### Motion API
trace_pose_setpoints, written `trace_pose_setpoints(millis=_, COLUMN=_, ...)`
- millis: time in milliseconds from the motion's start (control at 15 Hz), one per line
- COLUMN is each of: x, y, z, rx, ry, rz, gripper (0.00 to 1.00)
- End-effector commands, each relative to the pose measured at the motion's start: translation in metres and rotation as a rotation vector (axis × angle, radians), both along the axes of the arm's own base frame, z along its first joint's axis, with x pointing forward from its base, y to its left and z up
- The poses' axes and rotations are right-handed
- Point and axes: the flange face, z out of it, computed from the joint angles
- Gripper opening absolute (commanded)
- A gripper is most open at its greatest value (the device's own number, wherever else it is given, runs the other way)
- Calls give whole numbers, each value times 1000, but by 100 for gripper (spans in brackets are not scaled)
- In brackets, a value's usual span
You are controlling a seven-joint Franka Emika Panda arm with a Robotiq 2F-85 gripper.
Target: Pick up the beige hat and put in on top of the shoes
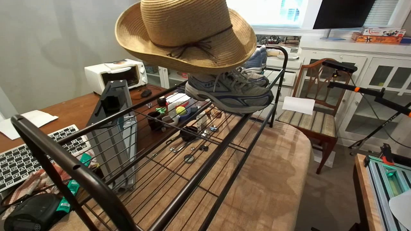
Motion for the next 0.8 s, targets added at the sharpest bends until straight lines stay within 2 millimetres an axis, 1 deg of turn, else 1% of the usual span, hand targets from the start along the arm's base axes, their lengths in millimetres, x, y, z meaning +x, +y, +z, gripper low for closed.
trace_pose_setpoints(millis=0, x=-12, y=-29, z=-18, rx=23, ry=-3, rz=-90, gripper=2)
trace_pose_setpoints(millis=267, x=-11, y=-55, z=-41, rx=45, ry=52, rz=-164, gripper=2)
trace_pose_setpoints(millis=400, x=-7, y=-67, z=-52, rx=51, ry=64, rz=-209, gripper=2)
trace_pose_setpoints(millis=733, x=-6, y=-88, z=-66, rx=39, ry=108, rz=-298, gripper=2)
